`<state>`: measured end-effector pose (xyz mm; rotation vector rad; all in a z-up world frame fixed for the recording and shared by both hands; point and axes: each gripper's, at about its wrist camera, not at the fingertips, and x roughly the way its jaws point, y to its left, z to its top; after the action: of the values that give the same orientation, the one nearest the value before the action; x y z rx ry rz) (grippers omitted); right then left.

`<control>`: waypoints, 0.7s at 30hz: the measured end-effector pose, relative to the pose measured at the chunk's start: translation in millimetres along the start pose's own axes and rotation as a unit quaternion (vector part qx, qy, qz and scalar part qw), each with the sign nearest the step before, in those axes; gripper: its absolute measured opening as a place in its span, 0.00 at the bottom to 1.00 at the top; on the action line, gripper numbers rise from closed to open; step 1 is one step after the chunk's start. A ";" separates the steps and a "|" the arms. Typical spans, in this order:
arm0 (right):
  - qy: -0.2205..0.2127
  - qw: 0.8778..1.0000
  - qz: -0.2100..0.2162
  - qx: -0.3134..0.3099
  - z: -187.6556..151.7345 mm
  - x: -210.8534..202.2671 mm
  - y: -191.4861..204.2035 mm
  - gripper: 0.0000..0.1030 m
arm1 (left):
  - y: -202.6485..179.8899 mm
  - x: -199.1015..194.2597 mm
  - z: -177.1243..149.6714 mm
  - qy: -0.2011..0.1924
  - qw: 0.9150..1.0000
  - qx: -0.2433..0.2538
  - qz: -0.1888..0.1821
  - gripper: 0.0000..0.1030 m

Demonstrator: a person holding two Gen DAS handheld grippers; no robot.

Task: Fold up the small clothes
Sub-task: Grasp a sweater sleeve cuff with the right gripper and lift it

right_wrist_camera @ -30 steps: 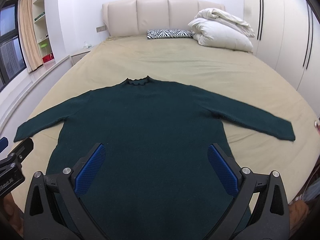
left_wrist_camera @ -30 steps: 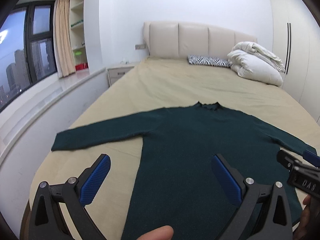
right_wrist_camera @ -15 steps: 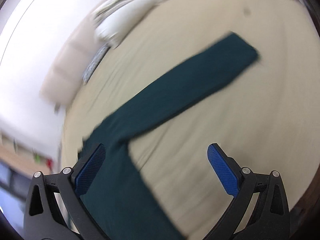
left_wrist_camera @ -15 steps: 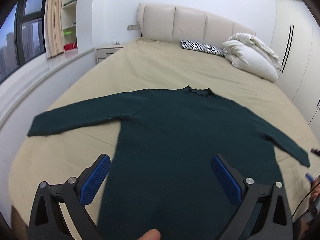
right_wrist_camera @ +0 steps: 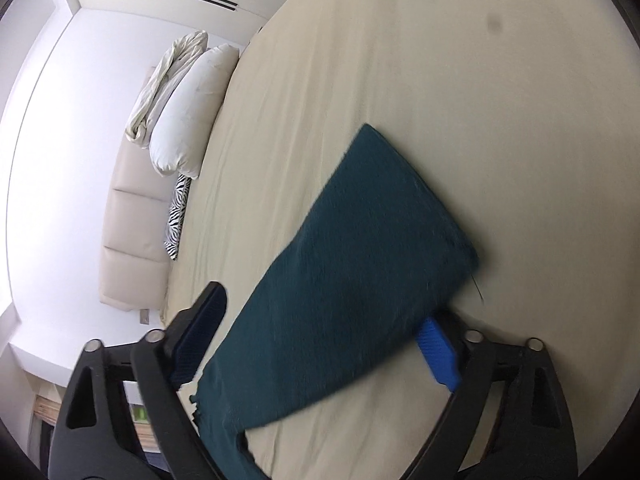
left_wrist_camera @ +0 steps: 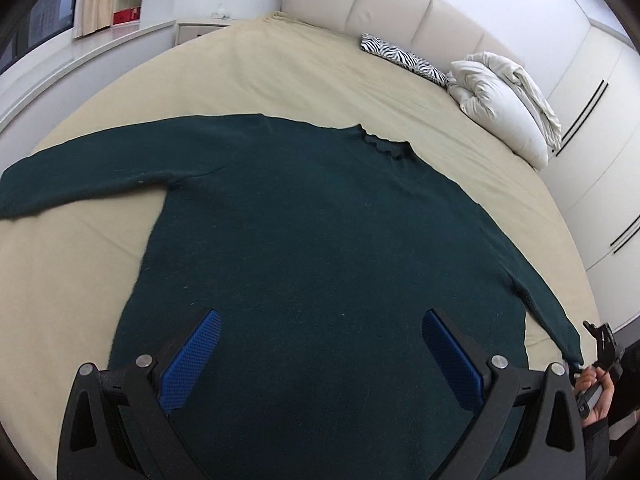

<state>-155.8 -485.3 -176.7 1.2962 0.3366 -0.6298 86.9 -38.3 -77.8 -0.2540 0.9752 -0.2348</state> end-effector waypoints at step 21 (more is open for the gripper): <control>0.155 0.884 0.074 -0.435 -258.3 84.0 307.9 0.15 | 77.2 18.2 55.0 -0.004 0.985 -0.120 -0.127 0.99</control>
<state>125.7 -215.2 -48.7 0.5300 0.6837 -0.0831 149.1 35.0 -87.0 -0.6026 0.9631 -0.3495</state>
